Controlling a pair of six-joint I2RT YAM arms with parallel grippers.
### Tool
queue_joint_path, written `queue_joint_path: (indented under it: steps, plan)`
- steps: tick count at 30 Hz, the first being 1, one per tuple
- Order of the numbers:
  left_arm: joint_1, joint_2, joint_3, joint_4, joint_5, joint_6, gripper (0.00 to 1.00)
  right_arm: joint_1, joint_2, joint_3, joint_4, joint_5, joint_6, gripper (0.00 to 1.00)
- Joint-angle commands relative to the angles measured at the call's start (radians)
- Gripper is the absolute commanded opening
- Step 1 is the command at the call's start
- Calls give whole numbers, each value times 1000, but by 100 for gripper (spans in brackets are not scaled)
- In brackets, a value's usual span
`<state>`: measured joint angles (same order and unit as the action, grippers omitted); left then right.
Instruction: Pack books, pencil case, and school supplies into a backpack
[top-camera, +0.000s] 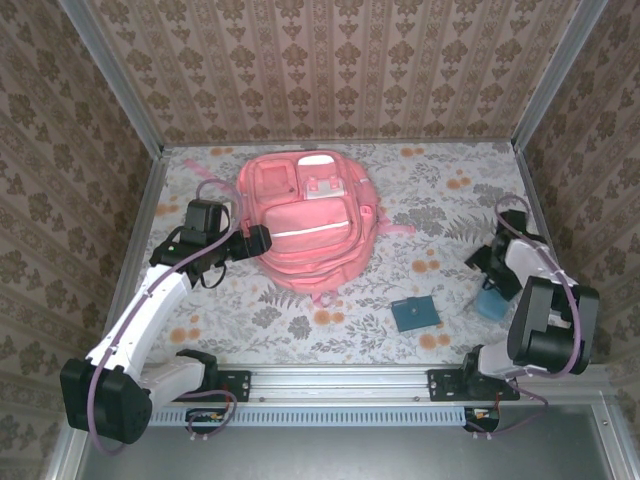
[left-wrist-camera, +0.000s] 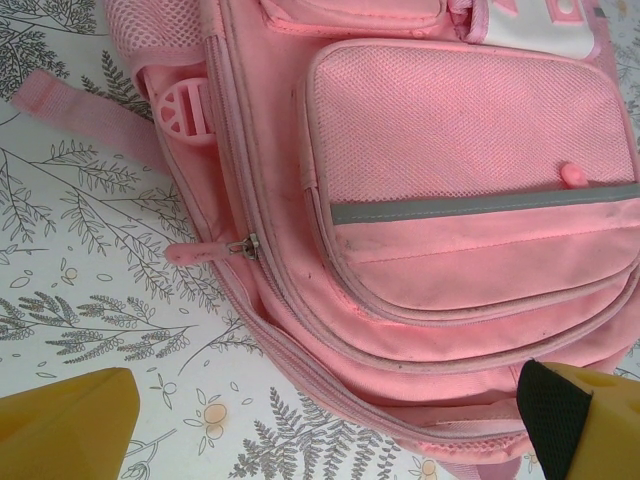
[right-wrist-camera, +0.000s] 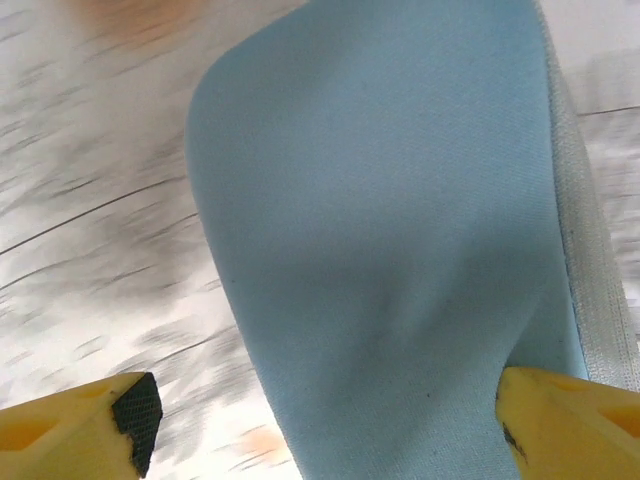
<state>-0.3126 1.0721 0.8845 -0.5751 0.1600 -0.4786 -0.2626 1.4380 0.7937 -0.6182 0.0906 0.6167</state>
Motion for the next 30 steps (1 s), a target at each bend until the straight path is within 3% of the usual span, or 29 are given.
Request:
queue_joint_path:
  steps: [1,6,15,22,30]
  plan:
    - [7,-4,10,8,13,0,100,130,63,7,31,-169,108,88]
    - [6,-6,9,0,16,-2,100,276,74,100,27,-210,145,88]
    - [5,3,13,-13,55,24,100,290,-104,177,-169,-49,-89,96]
    - [-12,41,40,-9,76,32,100,305,-4,130,-221,8,-206,99]
    - [-31,60,53,-11,69,38,100,335,125,148,-178,-54,-241,100]
